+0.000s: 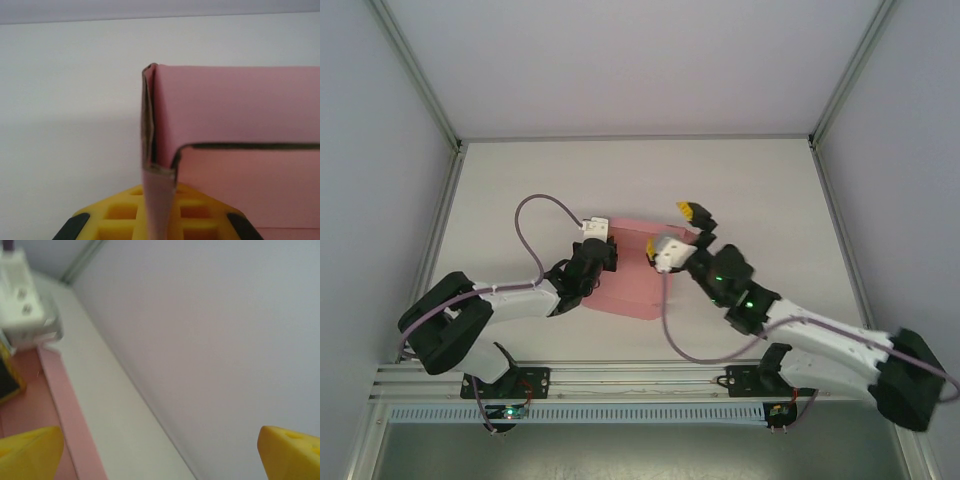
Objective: Assemble paper box
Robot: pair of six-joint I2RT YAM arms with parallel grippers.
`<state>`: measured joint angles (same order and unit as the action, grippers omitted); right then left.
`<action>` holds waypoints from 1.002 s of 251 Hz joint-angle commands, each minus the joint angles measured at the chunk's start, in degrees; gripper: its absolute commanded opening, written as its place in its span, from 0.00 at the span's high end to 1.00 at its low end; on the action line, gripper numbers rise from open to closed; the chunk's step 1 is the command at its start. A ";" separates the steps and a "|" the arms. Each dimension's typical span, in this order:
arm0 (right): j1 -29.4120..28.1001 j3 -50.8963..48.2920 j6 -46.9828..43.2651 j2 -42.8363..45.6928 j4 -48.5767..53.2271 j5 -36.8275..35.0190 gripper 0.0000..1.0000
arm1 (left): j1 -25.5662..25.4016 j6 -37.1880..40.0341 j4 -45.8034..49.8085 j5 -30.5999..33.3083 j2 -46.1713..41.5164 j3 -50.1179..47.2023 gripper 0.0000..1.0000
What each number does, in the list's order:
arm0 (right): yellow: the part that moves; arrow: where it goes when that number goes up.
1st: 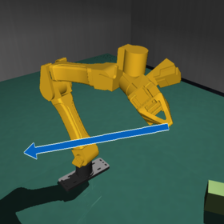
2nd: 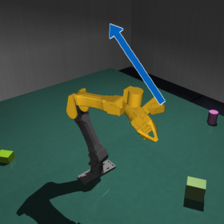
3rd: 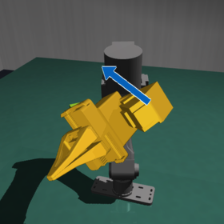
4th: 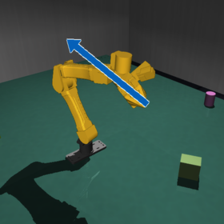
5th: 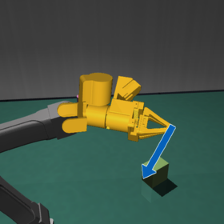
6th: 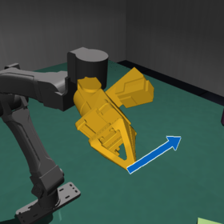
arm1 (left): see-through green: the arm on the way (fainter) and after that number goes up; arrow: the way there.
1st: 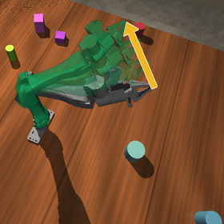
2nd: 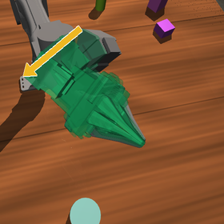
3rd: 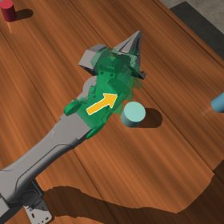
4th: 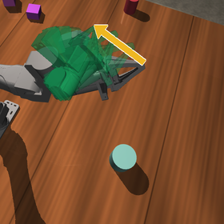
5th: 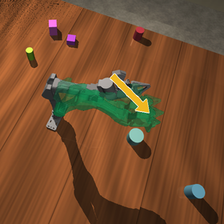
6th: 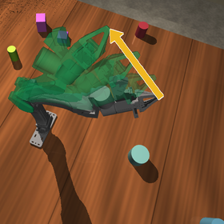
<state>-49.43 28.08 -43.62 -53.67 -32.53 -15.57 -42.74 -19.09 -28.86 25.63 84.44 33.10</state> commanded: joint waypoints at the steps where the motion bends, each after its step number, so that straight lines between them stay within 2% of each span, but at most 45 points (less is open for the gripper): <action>1: 3.10 -2.21 12.62 7.91 3.54 7.68 0.02 | -0.12 0.69 1.38 2.29 -1.77 -0.84 1.00; 27: 7.98 -1.48 19.08 12.01 7.83 4.06 0.02 | -0.20 1.11 2.84 2.76 -2.61 -0.36 1.00; 53: 14.04 -0.14 26.17 11.82 11.88 1.77 0.02 | -0.15 1.37 2.32 2.15 -3.40 -0.74 1.00; 91: 20.04 -0.73 30.42 9.04 12.53 8.71 0.02 | -0.13 1.33 3.28 1.38 -3.39 -0.09 1.00; 185: 21.25 2.18 31.04 -1.09 14.87 15.17 0.02 | -0.16 0.56 2.14 0.47 -2.71 0.15 1.00; 251: 21.34 2.64 32.04 -5.92 13.55 21.55 0.02 | -0.17 -0.07 0.30 -3.17 -1.43 1.33 1.00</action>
<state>-28.60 28.45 -13.41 -57.95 -17.04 0.84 -42.72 -18.72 -26.48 24.69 82.17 32.84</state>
